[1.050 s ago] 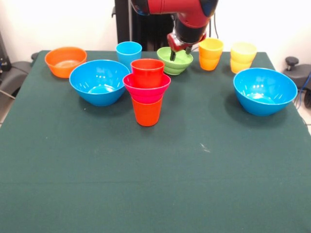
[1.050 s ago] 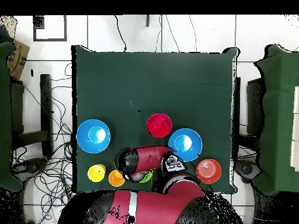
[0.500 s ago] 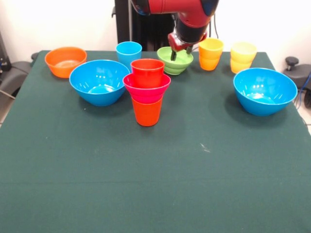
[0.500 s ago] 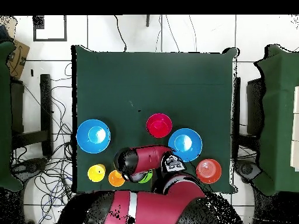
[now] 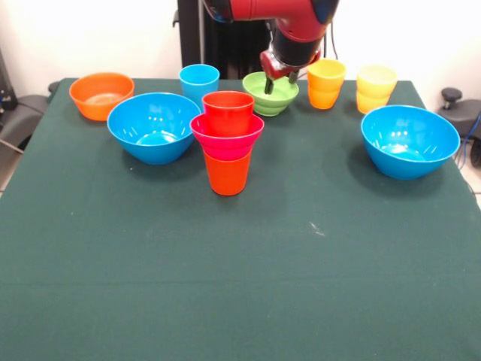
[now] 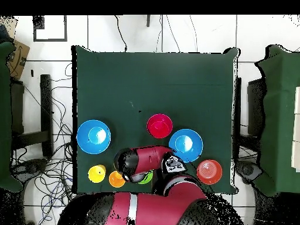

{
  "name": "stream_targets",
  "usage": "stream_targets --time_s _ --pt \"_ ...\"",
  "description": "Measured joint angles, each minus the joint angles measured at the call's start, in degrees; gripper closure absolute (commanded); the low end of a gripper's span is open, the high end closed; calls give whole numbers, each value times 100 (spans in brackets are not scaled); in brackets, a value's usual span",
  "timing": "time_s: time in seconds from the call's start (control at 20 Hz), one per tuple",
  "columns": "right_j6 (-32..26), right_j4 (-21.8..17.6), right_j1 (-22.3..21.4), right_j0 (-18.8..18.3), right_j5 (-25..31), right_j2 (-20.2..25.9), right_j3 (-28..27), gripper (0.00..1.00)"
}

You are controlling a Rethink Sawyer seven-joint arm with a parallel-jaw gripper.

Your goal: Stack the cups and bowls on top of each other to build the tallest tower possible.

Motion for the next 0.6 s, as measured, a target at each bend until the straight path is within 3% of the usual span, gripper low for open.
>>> stream_targets --time_s 0.6 --pt "0 0 -52 -1 0 0 2 0"
